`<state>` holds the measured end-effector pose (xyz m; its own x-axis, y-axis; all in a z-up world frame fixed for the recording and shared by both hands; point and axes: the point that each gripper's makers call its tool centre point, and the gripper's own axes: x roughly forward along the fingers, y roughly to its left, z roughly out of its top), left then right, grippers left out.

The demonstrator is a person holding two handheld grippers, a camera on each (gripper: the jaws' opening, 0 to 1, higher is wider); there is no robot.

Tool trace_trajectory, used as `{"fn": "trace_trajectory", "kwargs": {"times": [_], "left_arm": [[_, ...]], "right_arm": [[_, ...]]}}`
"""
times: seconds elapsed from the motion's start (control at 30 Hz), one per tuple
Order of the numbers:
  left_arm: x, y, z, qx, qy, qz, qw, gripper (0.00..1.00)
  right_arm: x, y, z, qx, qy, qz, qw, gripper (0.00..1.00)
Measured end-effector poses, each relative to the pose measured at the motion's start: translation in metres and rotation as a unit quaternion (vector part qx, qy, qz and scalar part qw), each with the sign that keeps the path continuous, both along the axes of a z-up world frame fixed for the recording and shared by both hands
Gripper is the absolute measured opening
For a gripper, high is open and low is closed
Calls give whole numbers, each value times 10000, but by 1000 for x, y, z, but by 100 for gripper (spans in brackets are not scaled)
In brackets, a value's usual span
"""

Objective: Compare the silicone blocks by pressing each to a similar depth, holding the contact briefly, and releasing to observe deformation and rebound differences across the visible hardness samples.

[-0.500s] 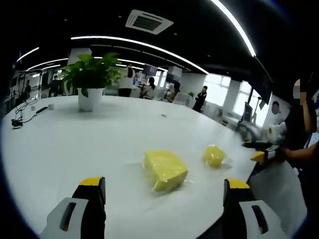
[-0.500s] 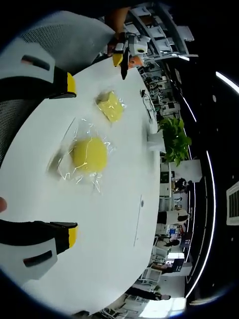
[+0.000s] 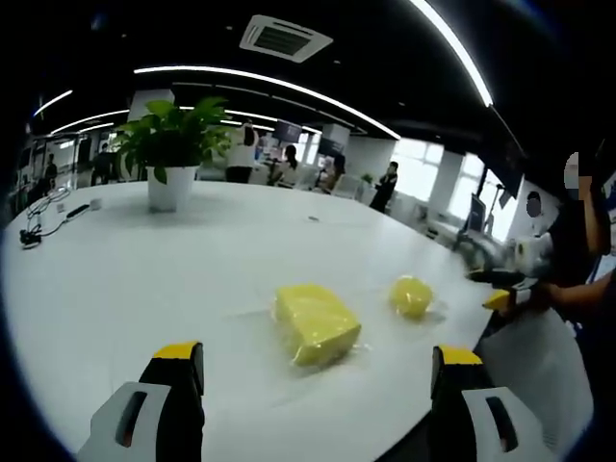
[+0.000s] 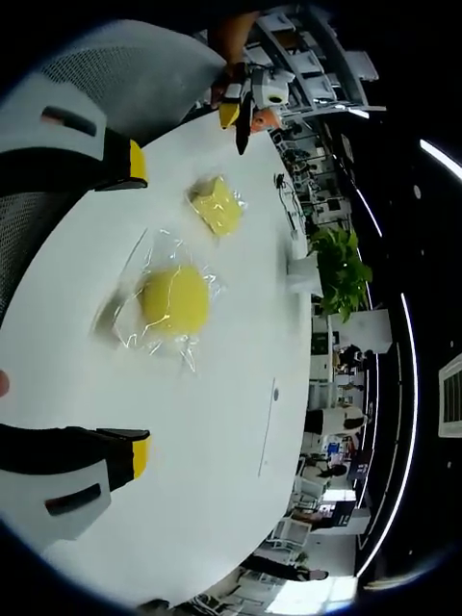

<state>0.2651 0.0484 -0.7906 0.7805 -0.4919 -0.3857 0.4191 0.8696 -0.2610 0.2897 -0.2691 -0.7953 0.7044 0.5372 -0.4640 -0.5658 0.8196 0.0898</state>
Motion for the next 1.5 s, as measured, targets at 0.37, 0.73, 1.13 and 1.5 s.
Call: {"fn": "trace_trajectory", "kwargs": {"times": [0.37,0.73,1.13,1.5], "left_arm": [[0,2,1,-44,4,84,10000,100],[1,3,2,-82,-8,140,9999,100],[3,6,2,26,-58,164,9998,100],[6,6,2,-187,35,228,9996,100]], "right_arm": [[1,0,1,63,-4,-50,10000,96],[2,-1,2,59,-37,-79,9999,96],[0,-1,1,90,9,-77,9999,96],[1,-2,3,56,-38,-96,9999,96]]}}
